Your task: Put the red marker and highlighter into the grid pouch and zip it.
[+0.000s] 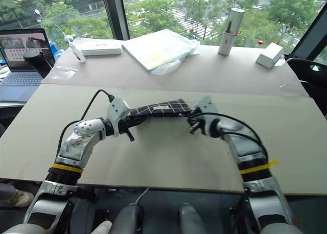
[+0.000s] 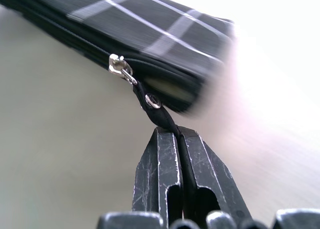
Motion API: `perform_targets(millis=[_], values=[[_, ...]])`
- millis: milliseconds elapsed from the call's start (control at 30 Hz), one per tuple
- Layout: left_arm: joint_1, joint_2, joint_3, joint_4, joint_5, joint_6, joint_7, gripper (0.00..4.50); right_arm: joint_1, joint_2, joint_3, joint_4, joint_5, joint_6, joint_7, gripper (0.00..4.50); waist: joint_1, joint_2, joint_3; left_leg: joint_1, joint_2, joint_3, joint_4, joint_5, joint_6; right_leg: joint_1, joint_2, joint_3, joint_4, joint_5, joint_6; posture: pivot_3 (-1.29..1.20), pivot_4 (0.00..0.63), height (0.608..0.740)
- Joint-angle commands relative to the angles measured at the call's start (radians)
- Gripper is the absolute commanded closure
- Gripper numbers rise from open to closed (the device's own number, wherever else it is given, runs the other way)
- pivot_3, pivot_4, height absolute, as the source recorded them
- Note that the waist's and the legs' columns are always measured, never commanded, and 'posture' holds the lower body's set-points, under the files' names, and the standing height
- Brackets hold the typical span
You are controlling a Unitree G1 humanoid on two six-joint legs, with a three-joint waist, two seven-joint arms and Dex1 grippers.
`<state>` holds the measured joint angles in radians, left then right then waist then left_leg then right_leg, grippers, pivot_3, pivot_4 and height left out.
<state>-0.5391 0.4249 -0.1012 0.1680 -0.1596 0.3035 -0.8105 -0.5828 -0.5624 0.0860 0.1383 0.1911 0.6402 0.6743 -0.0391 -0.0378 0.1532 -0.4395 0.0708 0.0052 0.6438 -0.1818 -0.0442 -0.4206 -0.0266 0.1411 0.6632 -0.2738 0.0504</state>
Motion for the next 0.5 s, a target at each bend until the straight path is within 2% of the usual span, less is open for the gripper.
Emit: perform_targets(millis=[33,167,267,433,500], values=[[-0.004,0.003,0.016,-0.042,-0.01,-0.01,0.008,4.5,-0.005,-0.055,-0.083,0.033,-0.002,-0.027,-0.006,4.46,-0.005,0.0,0.0,0.0,0.0,0.0,0.0,0.0,0.0,0.0,0.0,0.0,0.0,0.0,0.0,0.0,0.15,0.74],[-0.009,-0.001,0.014,-0.032,-0.009,-0.016,0.008,4.5,0.001,-0.052,-0.102,0.038,0.024,-0.032,0.0,4.46,-0.006,0.0,0.0,0.0,0.0,0.0,0.0,0.0,0.0,0.0,0.0,0.0,0.0,0.0,0.0,0.0,0.15,0.74],[-0.022,-0.006,0.012,-0.016,-0.008,-0.026,0.006,4.5,0.041,-0.027,-0.088,-0.037,0.096,0.026,0.056,3.73,-0.004,0.0,0.0,0.0,0.0,-0.001,0.0,0.0,0.0,0.0,0.0,0.0,0.0,0.0,0.0,0.0,0.15,0.74],[-0.042,-0.028,-0.001,0.019,-0.006,-0.07,-0.011,4.5,0.071,-0.011,-0.115,-0.089,0.177,0.107,0.102,2.02,0.0,0.0,0.0,0.0,-0.001,-0.001,0.0,0.0,0.0,0.001,0.0,0.0,0.0,0.0,0.0,0.0,0.15,0.74],[-0.046,-0.038,-0.012,0.031,-0.002,-0.087,-0.023,4.5,0.092,-0.042,-0.139,-0.108,0.222,0.157,0.144,1.37,0.001,0.0,0.0,0.0,-0.001,-0.001,0.0,0.0,0.0,0.001,-0.001,0.0,0.0,0.0,0.0,0.0,0.15,0.74]])
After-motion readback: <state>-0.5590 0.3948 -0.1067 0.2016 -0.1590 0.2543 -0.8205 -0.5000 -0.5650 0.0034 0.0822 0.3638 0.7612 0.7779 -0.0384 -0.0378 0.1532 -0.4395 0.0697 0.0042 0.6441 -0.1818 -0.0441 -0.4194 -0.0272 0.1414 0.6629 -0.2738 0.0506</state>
